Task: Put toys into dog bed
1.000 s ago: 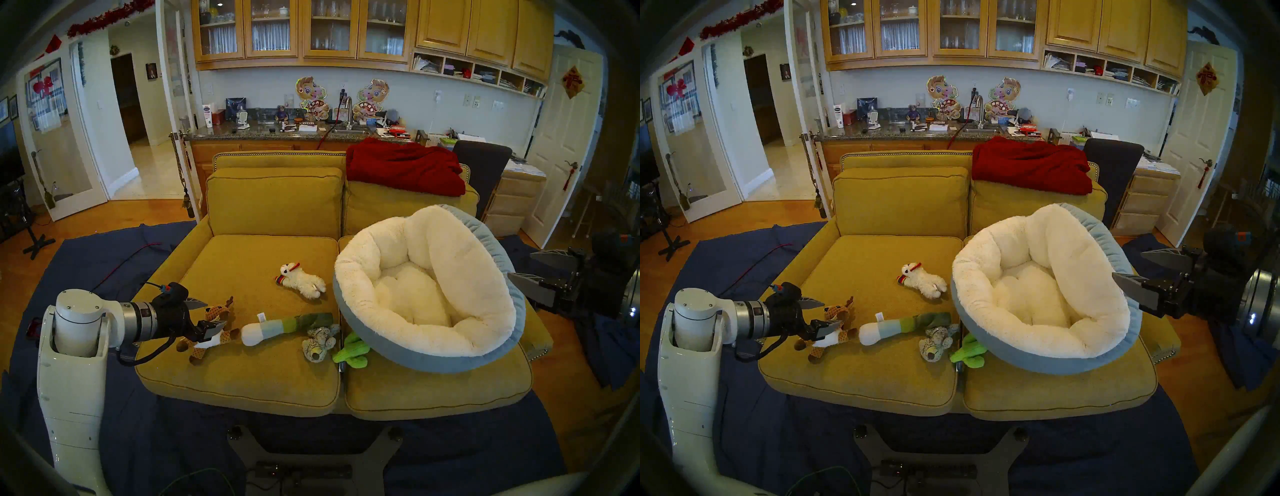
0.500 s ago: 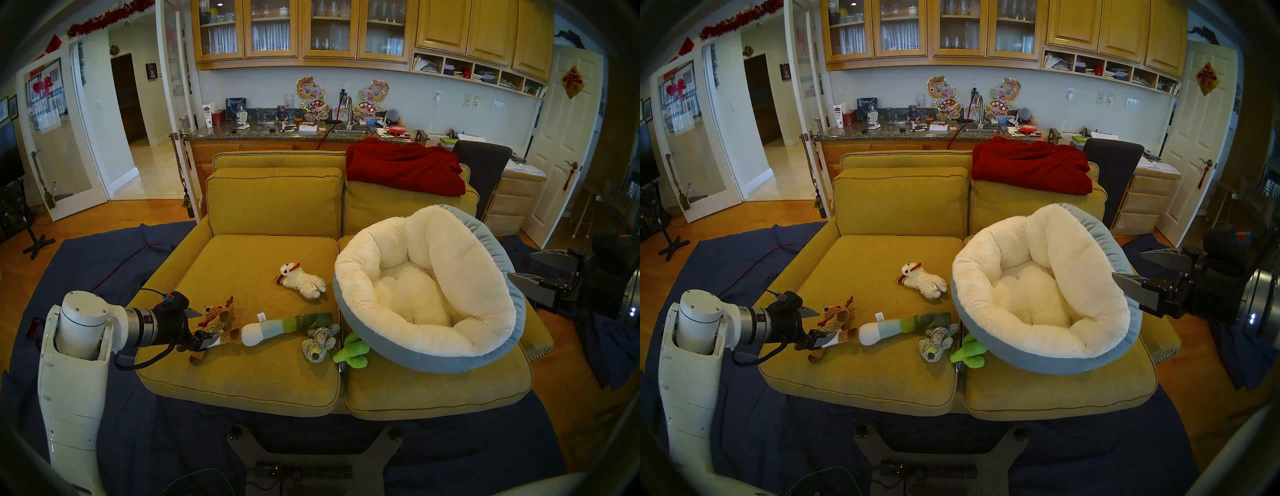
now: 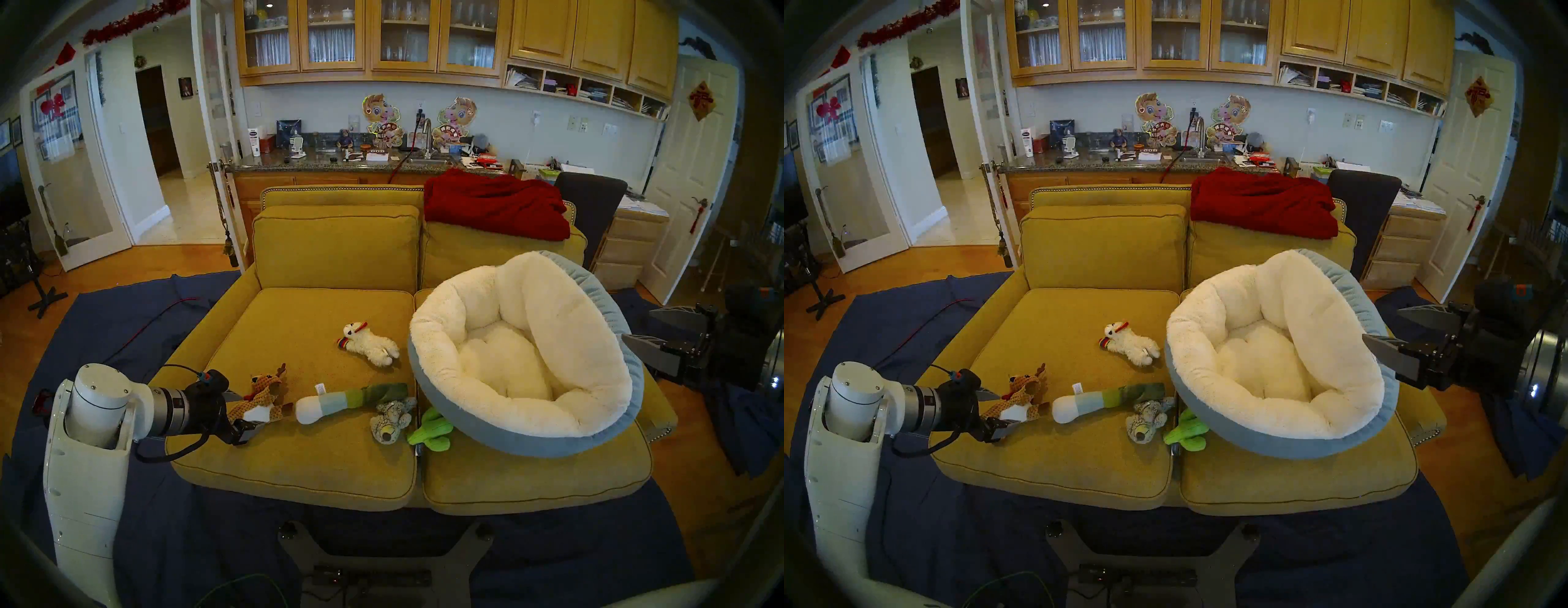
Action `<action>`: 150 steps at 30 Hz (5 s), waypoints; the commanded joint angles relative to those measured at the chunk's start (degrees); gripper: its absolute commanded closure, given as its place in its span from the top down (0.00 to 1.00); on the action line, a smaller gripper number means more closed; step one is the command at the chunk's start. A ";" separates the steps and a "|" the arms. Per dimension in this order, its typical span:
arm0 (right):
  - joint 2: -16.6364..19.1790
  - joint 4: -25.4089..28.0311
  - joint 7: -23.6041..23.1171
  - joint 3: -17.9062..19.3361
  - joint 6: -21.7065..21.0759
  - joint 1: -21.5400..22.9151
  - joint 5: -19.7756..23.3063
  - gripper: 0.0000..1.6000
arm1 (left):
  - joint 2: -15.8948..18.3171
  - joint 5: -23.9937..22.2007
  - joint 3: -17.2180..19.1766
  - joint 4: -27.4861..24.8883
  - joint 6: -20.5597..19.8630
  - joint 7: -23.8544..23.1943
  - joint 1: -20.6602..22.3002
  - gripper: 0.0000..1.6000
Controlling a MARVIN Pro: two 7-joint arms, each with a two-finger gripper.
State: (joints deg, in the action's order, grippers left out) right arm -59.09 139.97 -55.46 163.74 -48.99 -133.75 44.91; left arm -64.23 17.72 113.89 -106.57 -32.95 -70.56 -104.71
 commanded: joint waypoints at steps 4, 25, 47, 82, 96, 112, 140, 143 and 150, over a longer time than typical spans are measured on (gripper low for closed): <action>0.13 0.01 -0.11 0.49 0.02 0.07 -0.02 1.00 | -0.56 1.41 -0.54 2.27 1.56 3.16 2.42 1.00; 0.13 0.01 -0.11 0.49 0.02 0.06 -0.02 1.00 | -1.26 2.04 -3.76 5.81 2.37 5.08 5.19 0.51; 0.08 0.02 0.00 0.32 0.05 0.12 -0.02 1.00 | 0.25 -1.71 0.74 1.20 1.89 6.14 9.60 0.00; 0.03 0.01 0.06 0.07 0.07 0.16 -0.04 1.00 | -4.81 -10.06 -24.80 -12.93 -2.03 15.00 25.96 0.00; 0.01 0.00 0.08 -0.06 0.08 0.17 -0.04 1.00 | -14.17 -6.26 -37.92 -6.24 -1.30 20.06 32.33 0.00; 0.00 0.00 0.09 -0.11 0.09 0.19 -0.05 1.00 | -22.94 -1.10 -50.50 5.55 -0.15 23.92 38.64 0.00; 0.04 0.02 0.03 0.19 0.07 0.22 -0.07 1.00 | -30.99 4.35 -47.31 23.92 6.46 23.44 49.24 1.00; 0.04 0.02 0.02 0.23 0.06 0.21 -0.07 1.00 | -27.81 3.10 -46.99 20.96 6.12 19.88 48.81 1.00; 0.04 0.02 0.02 0.23 0.06 0.20 -0.07 1.00 | -21.79 1.51 -43.64 14.62 4.83 12.22 45.17 1.00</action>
State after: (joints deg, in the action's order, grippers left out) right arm -59.18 139.97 -55.44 163.31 -48.98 -133.75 44.90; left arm -91.49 21.25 67.17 -84.91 -27.72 -53.05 -59.31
